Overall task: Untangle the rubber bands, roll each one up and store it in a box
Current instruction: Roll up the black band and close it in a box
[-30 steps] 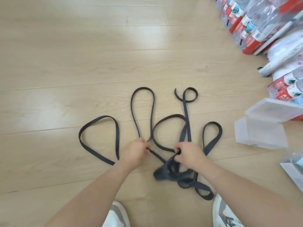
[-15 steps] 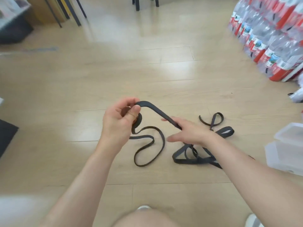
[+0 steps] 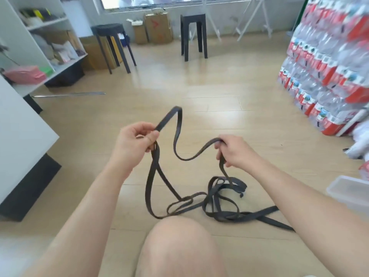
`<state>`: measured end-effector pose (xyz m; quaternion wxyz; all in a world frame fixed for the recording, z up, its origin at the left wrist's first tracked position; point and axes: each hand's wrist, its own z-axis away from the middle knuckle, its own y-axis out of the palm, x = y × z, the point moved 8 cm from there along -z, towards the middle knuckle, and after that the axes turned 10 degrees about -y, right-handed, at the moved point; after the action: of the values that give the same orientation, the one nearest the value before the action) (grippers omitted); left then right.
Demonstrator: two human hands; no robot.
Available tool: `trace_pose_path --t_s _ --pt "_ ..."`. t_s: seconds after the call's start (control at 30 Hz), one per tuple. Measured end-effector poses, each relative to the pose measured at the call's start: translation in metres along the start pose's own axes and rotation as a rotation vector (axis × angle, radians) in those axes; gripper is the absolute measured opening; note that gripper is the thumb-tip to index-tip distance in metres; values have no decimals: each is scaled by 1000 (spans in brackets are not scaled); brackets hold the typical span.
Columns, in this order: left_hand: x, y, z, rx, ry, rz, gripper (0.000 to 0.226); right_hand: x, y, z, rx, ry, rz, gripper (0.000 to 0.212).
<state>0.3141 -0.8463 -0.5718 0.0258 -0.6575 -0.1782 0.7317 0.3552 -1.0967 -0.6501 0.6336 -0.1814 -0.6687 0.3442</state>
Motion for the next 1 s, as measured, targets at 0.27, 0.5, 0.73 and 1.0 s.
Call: trace_pose_path --t_s 0.27,0.5,0.73,1.0 --pt "1 75 42 407 -51 -60 15 155 -52 7 30 -220 -785 20" --pt "-22 58 40 343 -1 64 3 114 -76 22 -110 -138 -511 53" --pt "-65 57 23 243 67 -142 12 79 13 49 165 -159 -488 28" --pt "-42 -19 -10 -125 -54 -56 6 127 -2 -27 102 -274 -298 8"
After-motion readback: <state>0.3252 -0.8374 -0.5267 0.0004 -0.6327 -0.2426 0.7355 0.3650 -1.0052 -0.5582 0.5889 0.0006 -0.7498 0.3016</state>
